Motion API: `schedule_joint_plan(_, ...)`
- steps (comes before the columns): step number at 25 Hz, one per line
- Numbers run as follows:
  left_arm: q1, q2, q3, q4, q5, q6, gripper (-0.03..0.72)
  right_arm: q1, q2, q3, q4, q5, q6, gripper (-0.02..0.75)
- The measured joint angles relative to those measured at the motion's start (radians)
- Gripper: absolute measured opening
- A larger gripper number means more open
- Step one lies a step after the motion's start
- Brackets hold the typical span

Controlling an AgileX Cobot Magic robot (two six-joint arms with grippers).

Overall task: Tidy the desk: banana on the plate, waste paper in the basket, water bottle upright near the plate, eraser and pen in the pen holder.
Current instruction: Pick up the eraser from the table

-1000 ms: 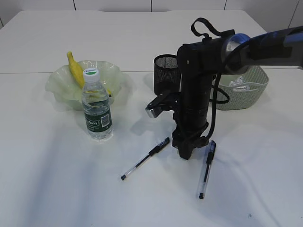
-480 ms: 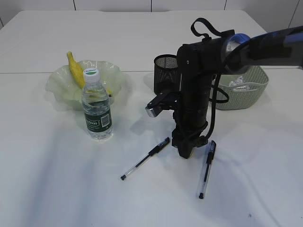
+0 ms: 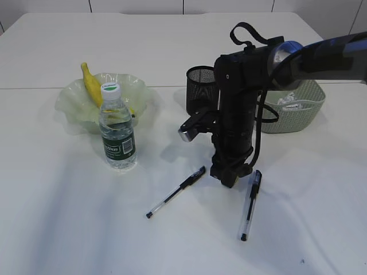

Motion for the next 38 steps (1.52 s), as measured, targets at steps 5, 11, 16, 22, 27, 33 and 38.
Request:
schedule_joint_plan(5, 0.000, 0.000, 0.000, 0.000, 0.000, 0.000, 0.589, 0.000, 0.000, 0.000, -0.033, -0.014, 0.033, 0.245)
schedule_joint_plan(11, 0.000, 0.000, 0.000, 0.000, 0.000, 0.000, 0.589, 0.000, 0.000, 0.000, -0.036, -0.017, 0.037, 0.244)
schedule_joint_plan(16, 0.000, 0.000, 0.000, 0.000, 0.000, 0.000, 0.589, 0.000, 0.000, 0.000, -0.038, -0.017, 0.043, 0.243)
schedule_joint_plan(22, 0.000, 0.000, 0.000, 0.000, 0.000, 0.000, 0.589, 0.000, 0.000, 0.000, -0.038, -0.018, 0.049, 0.241)
schedule_joint_plan(27, 0.000, 0.000, 0.000, 0.000, 0.000, 0.000, 0.589, 0.000, 0.000, 0.000, -0.032, -0.019, 0.051, 0.237)
schedule_joint_plan(33, 0.000, 0.000, 0.000, 0.000, 0.000, 0.000, 0.589, 0.000, 0.000, 0.000, -0.028, -0.019, 0.052, 0.194)
schedule_joint_plan(38, 0.000, 0.000, 0.000, 0.000, 0.000, 0.000, 0.589, 0.000, 0.000, 0.000, -0.028, -0.019, 0.052, 0.193)
